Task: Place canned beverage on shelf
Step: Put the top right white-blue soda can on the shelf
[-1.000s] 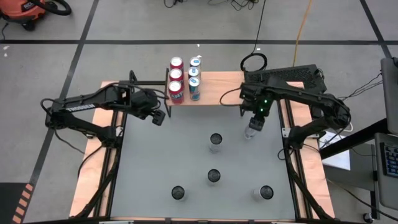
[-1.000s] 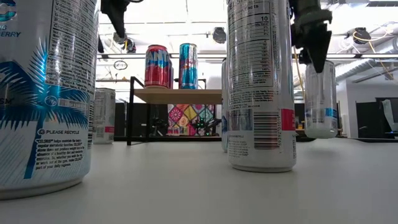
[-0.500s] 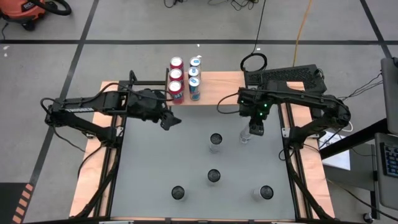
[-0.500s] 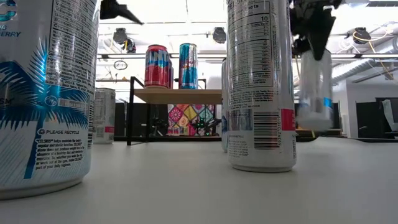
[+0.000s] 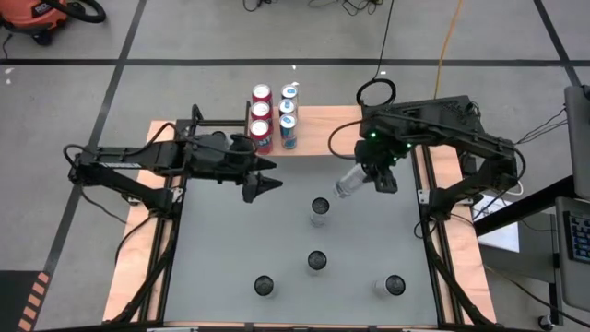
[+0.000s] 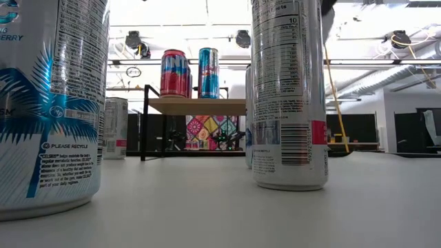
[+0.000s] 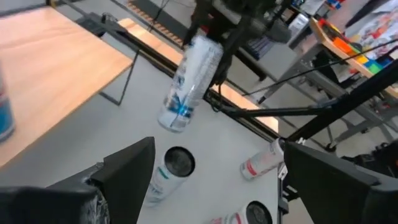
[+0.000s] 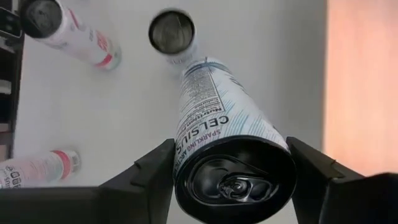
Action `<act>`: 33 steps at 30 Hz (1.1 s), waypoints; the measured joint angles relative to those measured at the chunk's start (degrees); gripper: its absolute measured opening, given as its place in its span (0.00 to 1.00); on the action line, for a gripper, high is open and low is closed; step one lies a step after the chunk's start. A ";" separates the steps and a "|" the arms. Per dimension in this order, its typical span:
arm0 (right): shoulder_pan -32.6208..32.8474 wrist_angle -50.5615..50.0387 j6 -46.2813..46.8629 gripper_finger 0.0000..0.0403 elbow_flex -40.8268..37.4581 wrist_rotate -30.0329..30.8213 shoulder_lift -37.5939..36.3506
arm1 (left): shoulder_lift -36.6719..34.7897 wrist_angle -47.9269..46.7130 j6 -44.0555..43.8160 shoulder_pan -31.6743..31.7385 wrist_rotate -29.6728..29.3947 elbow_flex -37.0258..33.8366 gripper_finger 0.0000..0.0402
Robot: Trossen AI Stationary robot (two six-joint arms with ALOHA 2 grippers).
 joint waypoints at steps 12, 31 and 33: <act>3.47 5.91 -13.21 0.51 9.10 2.13 0.00 | 3.90 5.42 -1.47 0.23 9.23 -0.06 0.89; 6.49 25.32 -24.58 0.51 9.86 -0.92 0.02 | 4.17 5.65 3.20 3.69 10.45 -0.07 0.89; 6.49 25.25 -24.59 0.51 9.86 -0.90 0.02 | 4.17 5.78 3.26 4.17 10.51 -0.08 0.89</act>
